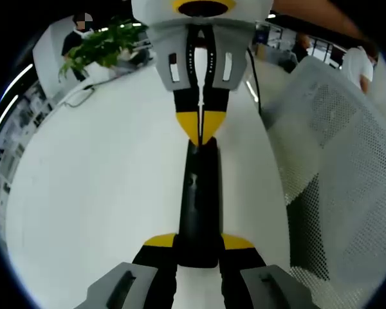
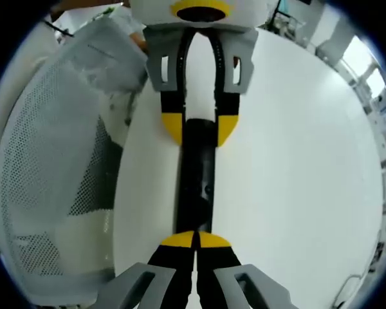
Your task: Press the specified remote control buttons in sequence, fully releasing each button before pressing the next.
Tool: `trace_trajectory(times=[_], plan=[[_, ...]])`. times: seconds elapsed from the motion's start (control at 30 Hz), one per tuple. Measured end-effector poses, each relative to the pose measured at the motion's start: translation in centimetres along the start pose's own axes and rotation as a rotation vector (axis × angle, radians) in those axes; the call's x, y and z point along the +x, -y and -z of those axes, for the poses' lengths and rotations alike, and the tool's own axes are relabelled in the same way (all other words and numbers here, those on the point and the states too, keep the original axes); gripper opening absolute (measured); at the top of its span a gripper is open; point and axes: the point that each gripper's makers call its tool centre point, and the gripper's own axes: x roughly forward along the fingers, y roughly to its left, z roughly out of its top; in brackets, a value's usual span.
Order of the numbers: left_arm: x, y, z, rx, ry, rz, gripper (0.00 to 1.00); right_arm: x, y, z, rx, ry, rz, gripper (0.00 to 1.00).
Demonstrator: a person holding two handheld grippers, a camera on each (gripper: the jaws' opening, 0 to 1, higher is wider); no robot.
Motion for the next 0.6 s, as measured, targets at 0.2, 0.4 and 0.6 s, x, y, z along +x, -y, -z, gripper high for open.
trace_trajectory(times=[0.2,0.4,0.6], plan=[[0.0,0.0,0.0,0.002,-0.002,0.001,0.23,-0.8,0.4,-0.8,-0.021,0.004,0.018,0.00],[0.0,0.0,0.1,0.001,0.001,0.000,0.23,-0.9,0.6,-1.2,-0.046,-0.004,0.022,0.00],[0.0,0.0,0.1,0.001,0.004,-0.001,0.23,-0.4,0.5,-1.7,-0.060,-0.011,0.010,0.00]])
